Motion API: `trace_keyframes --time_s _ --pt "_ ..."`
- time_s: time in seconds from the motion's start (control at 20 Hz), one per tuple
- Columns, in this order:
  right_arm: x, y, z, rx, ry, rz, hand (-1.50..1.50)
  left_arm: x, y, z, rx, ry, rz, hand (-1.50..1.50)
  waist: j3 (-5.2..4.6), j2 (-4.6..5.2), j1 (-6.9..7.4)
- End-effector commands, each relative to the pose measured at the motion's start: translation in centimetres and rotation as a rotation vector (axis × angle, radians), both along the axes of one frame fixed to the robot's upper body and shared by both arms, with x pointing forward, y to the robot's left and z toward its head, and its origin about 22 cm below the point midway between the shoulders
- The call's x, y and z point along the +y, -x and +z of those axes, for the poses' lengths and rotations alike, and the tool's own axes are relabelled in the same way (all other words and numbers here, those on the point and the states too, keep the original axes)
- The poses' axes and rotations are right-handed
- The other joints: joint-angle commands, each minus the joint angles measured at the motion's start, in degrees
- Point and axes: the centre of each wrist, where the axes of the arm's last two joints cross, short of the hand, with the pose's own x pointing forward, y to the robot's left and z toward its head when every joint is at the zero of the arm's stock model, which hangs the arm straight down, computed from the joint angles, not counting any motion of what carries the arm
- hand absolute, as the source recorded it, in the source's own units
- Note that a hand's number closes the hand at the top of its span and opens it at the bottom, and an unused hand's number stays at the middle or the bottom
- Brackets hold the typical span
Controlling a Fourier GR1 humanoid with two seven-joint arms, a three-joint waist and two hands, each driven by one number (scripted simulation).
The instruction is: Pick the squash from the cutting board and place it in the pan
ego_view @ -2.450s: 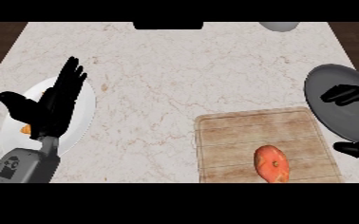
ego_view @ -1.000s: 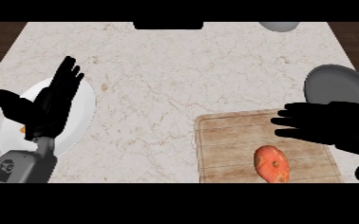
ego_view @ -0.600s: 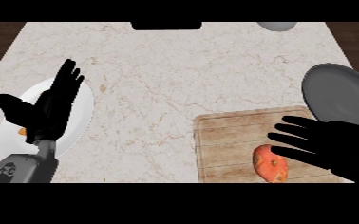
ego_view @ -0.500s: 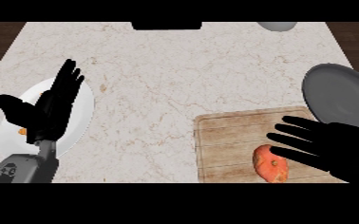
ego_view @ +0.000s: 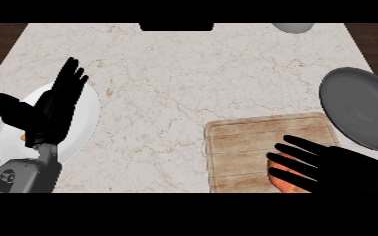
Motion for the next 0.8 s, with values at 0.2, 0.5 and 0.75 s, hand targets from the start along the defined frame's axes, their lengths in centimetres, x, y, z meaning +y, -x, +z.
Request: trace_keyframes --time_s 0.2,0.5,0.75 --pt "3.6 0.1 -1.2 -0.036 0.056 -0.074 -1.50 0.3 -0.2 0.6 0.000 -0.009 0.001 0.00 -0.01 0.09 0.40" --pt "4.5 -1.0 -3.0 0.007 0.070 -0.044 -1.50 1.5 0.0 -0.7 0.011 0.007 -0.002 0.00 -0.01 0.10 0.42" --pt "1.8 -1.2 -4.8 0.004 0.095 -0.050 -1.50 -0.4 0.6 1.5 0.009 -0.005 -0.012 0.00 0.03 0.02 0.24"
